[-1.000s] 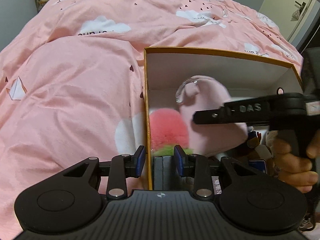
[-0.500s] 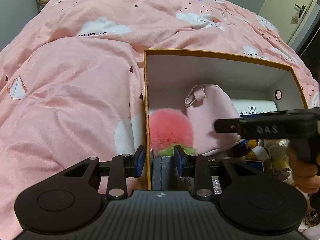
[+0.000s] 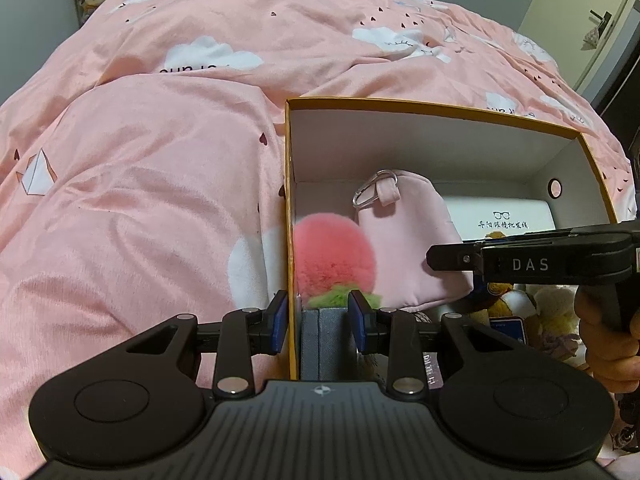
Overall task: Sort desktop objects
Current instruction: 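Lower the pink pouch into the box with the right tool and open it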
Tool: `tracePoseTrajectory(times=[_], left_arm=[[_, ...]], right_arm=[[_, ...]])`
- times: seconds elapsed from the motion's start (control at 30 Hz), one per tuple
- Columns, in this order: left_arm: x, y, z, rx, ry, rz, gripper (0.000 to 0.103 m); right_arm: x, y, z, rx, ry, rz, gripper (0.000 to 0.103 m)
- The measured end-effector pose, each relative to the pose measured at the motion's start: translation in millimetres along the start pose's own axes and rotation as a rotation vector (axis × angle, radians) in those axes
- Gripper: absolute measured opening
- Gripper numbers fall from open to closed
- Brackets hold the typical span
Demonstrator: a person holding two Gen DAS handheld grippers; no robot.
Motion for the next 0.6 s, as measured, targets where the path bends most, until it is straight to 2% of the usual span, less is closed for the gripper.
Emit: tracePoseTrajectory(times=[0.17,0.33,0.5,0.6], left_arm=[[-0.8,0.8,0.0,-0.002,-0.010,0.007,0.036],[0.3,0.8,-1.5,0.002,-0.006,0.009,0.036],[1.3,0.5,-0.3,0.000,-0.005,0.006,0.036],[2.1,1.5,0.0,-0.007,0.003,0.001,0.036]], right_arm=[[-4.8,-7.6,-2.0,0.021,-0.062,0.008,0.028],[-10.1,-20.0,-9.1,0.077,-0.104,-0.014,0.028],[-3.2,-24.1,-10.0,0.089,-0.030,-0.053,0.035],[0.6,-16.6,-7.6,0.065,0.019,-0.068,0.040]])
Point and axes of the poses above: each gripper's, at about its wrist camera, not at the fingertips, and y roughly against the way its jaws point, x to its left, z to its top, the point moved 8 cm from there along -y, roughly the way its jaws point, and after that the axes turned 11 degrees about -x, right-handed, at the moved point
